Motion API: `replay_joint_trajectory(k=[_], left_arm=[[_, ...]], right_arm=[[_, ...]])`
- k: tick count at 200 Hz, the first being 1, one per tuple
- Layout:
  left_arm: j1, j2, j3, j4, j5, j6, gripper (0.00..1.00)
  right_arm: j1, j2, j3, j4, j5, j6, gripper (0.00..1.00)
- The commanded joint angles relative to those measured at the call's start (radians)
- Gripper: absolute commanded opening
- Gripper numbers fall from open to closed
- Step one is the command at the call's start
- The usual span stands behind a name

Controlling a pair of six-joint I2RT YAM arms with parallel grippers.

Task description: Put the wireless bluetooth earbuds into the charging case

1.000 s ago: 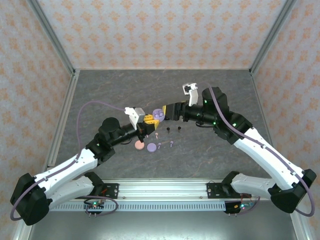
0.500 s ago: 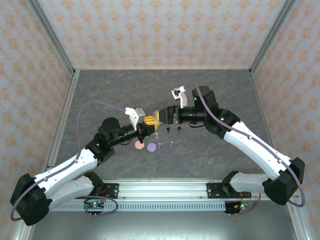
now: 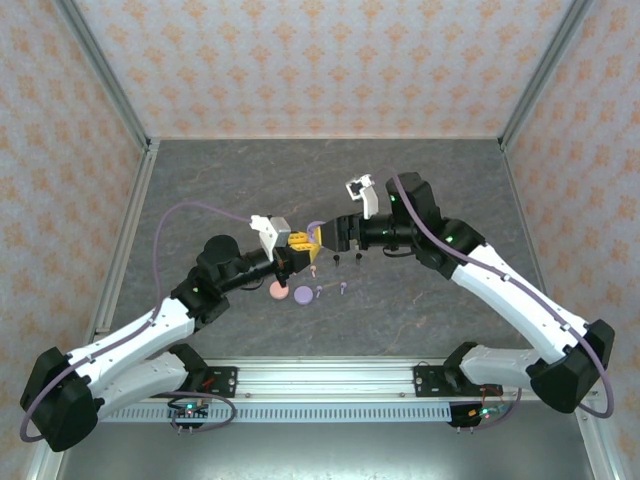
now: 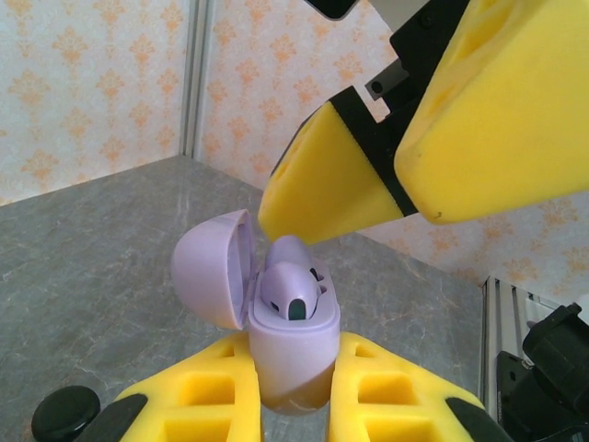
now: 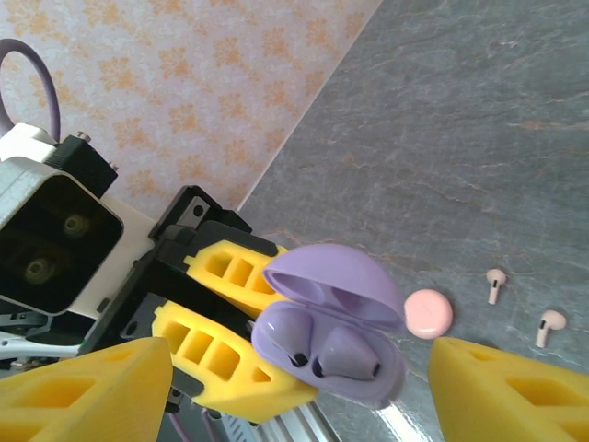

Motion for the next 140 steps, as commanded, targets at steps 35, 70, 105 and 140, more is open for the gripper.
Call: replay_joint_trajectory(k=[35, 70, 105, 140], left_arm=[[-0.011, -0.020, 0.015, 0.043, 0.031, 0.012, 0.00], [-0.011, -0.018, 0.020, 0.045, 0.041, 0.013, 0.00], [-0.011, -0.012, 0.021, 0.045, 0.046, 0.014, 0.00], [-0.011, -0.009, 0.024, 0.040, 0.048, 0.017, 0.00]], right_arm=[[-0.002, 0.002, 0.025, 0.012, -0.017, -0.006, 0.74], [-0.002, 0.054, 0.034, 0.065, -0.100, 0.023, 0.74], [-0.002, 0.068, 0.034, 0.132, -0.156, 0.048, 0.74], [-0.002, 0.055, 0.037, 0.178, -0.165, 0.048, 0.74]])
